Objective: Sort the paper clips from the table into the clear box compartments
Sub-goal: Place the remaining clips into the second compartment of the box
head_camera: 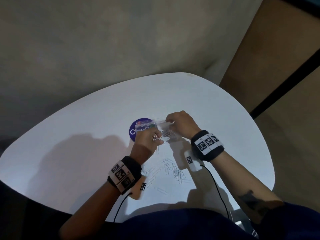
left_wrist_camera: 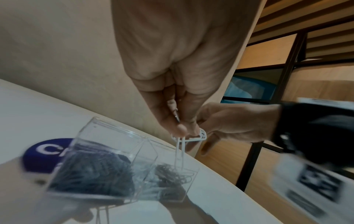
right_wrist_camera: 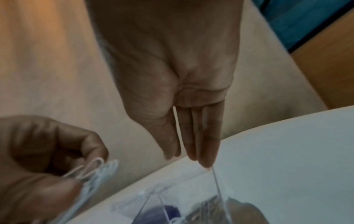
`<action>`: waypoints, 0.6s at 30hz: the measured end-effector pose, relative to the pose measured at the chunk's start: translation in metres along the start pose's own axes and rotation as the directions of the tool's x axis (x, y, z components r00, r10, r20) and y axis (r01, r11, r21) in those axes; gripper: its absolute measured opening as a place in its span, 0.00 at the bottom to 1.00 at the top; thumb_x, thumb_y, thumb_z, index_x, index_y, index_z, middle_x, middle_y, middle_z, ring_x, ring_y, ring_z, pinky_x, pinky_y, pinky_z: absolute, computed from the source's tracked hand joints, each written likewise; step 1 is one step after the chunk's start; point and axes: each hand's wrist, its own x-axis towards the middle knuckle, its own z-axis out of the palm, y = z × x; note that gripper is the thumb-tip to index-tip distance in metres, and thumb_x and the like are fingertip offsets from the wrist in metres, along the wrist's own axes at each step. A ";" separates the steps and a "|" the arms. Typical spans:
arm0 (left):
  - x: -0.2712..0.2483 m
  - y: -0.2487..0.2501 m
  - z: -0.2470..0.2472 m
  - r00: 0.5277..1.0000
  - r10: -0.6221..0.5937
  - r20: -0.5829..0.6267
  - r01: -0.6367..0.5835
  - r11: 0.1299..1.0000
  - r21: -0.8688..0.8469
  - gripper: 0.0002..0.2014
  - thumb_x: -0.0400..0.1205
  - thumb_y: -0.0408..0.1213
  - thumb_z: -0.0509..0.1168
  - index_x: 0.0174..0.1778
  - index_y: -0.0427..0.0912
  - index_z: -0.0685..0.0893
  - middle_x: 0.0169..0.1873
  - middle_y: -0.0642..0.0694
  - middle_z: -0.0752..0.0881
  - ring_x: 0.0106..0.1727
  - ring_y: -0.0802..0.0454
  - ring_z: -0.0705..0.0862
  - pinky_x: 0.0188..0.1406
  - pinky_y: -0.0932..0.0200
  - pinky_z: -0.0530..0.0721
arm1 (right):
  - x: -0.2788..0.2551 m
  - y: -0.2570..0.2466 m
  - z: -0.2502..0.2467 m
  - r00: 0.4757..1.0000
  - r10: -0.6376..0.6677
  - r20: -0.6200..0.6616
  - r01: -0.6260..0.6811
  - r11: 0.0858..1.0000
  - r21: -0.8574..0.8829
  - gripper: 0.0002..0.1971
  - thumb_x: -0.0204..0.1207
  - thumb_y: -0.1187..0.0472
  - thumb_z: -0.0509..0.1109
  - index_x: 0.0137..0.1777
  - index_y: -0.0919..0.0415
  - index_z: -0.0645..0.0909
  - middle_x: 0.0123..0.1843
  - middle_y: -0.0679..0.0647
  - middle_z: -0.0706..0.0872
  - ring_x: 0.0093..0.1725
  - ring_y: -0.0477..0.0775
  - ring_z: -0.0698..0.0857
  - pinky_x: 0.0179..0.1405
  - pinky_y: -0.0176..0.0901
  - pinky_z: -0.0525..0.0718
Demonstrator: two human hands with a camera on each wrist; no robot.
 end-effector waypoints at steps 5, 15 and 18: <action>0.036 0.020 0.005 0.998 0.064 -0.026 -0.062 0.996 0.062 0.08 0.72 0.31 0.77 0.38 0.44 0.84 0.27 0.55 0.79 0.29 0.51 0.82 0.31 0.56 0.81 | -0.035 0.019 -0.018 0.960 0.107 -0.258 -0.079 0.990 0.117 0.04 0.77 0.58 0.71 0.47 0.53 0.88 0.44 0.48 0.92 0.43 0.54 0.88 0.45 0.48 0.85; 0.067 0.007 0.038 0.985 0.085 0.152 -0.140 0.907 0.397 0.06 0.78 0.27 0.65 0.38 0.38 0.86 0.36 0.41 0.89 0.39 0.40 0.86 0.40 0.48 0.84 | -0.106 0.031 0.018 0.987 0.099 0.125 -0.108 0.991 0.073 0.08 0.72 0.52 0.72 0.50 0.51 0.85 0.46 0.45 0.89 0.46 0.50 0.86 0.39 0.42 0.81; 0.056 0.010 0.030 0.975 0.132 0.178 -0.196 0.889 0.414 0.10 0.81 0.27 0.62 0.46 0.39 0.89 0.44 0.40 0.91 0.46 0.41 0.87 0.45 0.46 0.85 | -0.112 0.020 0.033 0.936 0.006 0.353 0.021 0.997 -0.073 0.18 0.72 0.56 0.77 0.61 0.54 0.79 0.55 0.49 0.83 0.52 0.54 0.83 0.49 0.49 0.83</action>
